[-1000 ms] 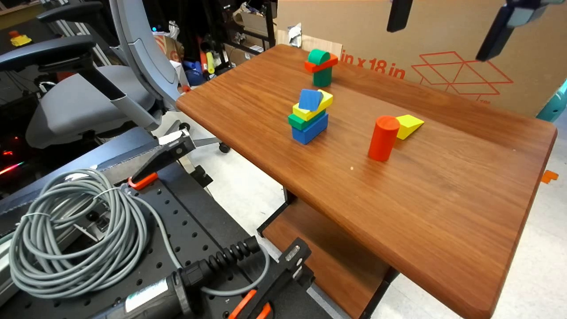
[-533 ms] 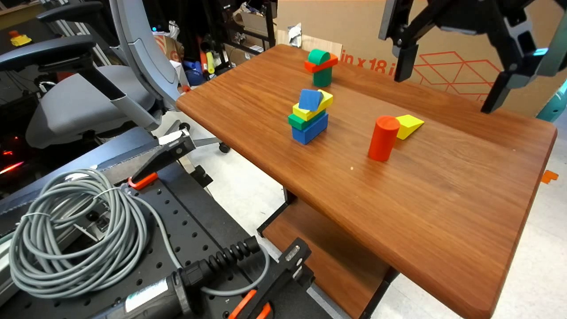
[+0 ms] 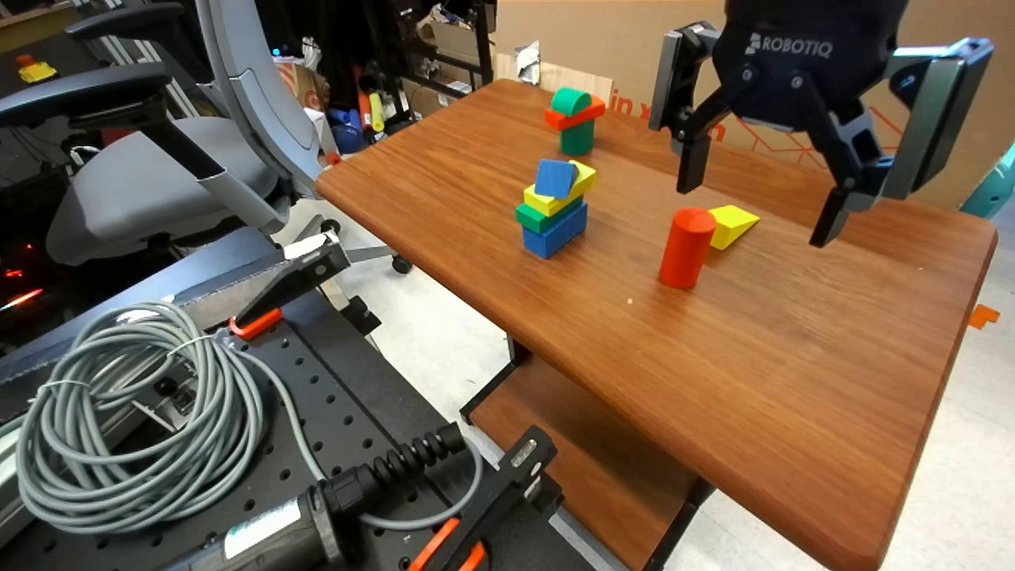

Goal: Move the orange block backwards

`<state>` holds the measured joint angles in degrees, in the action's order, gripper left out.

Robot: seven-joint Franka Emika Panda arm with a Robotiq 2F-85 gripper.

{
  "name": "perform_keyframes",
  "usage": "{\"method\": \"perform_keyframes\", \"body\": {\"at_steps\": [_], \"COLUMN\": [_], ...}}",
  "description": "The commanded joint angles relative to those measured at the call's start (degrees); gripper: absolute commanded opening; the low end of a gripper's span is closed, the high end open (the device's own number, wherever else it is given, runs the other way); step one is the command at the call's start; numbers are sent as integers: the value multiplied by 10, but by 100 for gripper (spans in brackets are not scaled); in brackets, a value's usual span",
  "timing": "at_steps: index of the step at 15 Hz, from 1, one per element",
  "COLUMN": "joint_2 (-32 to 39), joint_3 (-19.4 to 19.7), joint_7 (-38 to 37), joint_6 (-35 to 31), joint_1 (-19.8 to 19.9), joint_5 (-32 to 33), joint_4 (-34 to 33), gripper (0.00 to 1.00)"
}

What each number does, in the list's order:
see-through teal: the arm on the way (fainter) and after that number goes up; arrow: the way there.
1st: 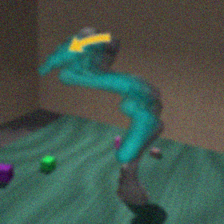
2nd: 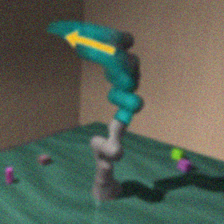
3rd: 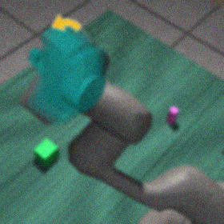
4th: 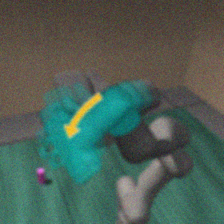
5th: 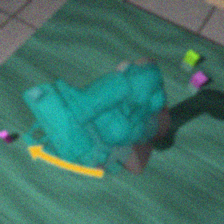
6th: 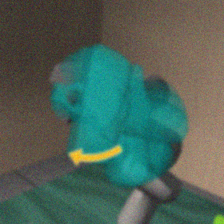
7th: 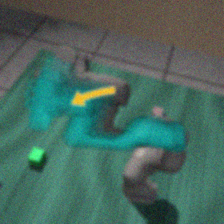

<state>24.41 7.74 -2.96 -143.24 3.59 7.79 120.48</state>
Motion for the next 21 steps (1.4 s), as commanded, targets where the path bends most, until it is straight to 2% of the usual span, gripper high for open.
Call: {"method": "perform_keyframes", "body": {"at_steps": [1, 12, 13, 21], "joint_2": [10, 45, 49, 57], "joint_3": [1, 6, 6, -2], "joint_7": [-14, -26, -27, -20], "joint_6": [-22, -3, -3, 10], "joint_1": [-13, -27, -28, -32], "joint_5": [14, 30, 31, 22], "joint_4": [7, -6, -6, -23], "gripper": [100, 100, 81, 18]}}
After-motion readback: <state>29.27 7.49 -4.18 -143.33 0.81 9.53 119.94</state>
